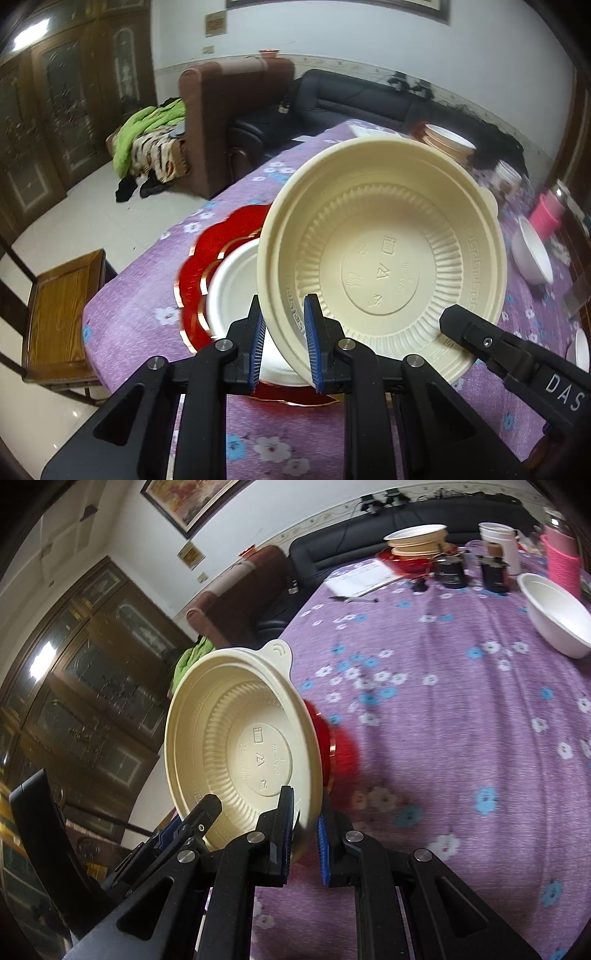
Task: Organize plates and bowls
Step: 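Lift the beige bowl with both grippers and carry it over the plate stack, then lower the beige bowl into the white foam bowl on the red plates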
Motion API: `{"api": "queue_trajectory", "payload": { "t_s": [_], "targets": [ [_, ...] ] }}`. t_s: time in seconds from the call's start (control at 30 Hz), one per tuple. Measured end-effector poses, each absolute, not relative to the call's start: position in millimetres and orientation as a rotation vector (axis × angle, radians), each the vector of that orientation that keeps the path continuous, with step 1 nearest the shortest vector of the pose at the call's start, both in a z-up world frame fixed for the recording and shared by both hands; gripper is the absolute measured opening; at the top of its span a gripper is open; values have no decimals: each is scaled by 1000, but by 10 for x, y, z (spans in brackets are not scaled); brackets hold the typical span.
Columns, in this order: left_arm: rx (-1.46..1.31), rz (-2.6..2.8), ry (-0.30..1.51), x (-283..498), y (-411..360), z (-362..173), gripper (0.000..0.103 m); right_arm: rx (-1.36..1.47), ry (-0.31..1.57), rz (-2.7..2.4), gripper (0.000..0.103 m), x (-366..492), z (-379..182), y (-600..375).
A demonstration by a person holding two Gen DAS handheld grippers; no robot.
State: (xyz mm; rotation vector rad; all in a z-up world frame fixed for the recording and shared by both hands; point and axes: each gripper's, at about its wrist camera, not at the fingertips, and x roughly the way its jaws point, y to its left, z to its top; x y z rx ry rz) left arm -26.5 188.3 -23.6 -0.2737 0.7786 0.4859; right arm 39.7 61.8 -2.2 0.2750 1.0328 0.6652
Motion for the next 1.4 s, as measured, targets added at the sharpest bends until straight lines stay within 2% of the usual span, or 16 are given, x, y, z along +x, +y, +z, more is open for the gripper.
{"api": "queue_trajectory", "payload": {
  "t_s": [0.43,1.4],
  "targets": [
    [-298,541,757,-432,2068,-185,18,216,1037,740,11,321,75,982],
    [-319,567,845,-394,2255,-408,18,209,1159,749,11,463,-271,1215]
  ]
}}
